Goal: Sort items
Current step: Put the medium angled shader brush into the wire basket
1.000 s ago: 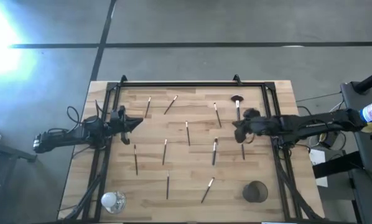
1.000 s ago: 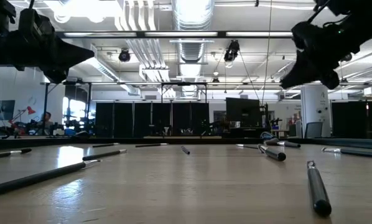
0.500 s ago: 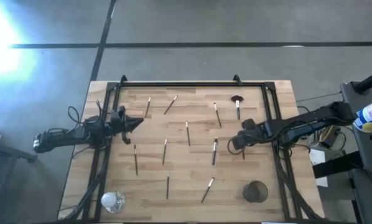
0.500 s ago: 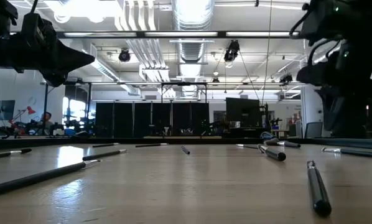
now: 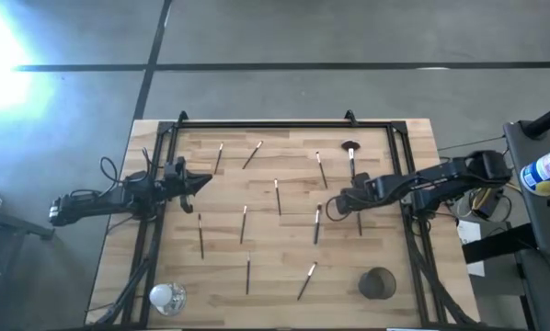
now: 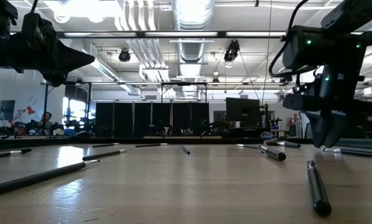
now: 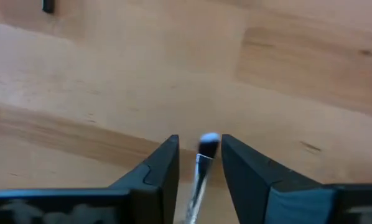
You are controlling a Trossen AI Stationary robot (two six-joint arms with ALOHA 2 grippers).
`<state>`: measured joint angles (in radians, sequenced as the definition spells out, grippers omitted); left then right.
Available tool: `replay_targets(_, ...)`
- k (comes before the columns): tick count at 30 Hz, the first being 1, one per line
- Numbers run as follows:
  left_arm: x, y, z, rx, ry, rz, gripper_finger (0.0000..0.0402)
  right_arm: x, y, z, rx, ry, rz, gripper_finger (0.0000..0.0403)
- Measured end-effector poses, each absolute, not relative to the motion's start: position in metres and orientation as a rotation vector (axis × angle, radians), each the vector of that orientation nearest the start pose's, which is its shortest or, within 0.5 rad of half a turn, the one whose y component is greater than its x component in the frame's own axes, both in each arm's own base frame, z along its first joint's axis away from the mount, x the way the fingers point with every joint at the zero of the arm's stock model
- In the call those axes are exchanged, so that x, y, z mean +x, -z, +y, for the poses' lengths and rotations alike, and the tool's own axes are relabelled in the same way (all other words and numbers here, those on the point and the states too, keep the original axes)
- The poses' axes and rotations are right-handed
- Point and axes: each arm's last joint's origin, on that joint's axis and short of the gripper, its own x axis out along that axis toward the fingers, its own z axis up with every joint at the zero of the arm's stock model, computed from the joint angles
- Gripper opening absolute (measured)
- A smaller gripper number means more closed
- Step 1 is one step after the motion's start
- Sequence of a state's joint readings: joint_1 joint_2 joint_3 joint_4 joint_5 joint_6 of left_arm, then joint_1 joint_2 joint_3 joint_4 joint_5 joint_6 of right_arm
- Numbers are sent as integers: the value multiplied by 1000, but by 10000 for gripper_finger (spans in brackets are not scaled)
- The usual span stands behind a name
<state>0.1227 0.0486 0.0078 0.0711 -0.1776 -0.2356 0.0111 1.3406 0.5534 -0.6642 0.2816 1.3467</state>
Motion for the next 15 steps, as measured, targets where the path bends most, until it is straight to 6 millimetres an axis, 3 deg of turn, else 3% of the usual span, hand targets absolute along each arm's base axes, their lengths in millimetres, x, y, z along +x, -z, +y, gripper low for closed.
replay_targets(9,98,-169,17,-242,-296,-64,0,193,-124,-6,869,1112,1074,48)
replay_targets(15,98,-168,17,-243,-296,-62,0,193,-128,-6,844,1044,1079,14)
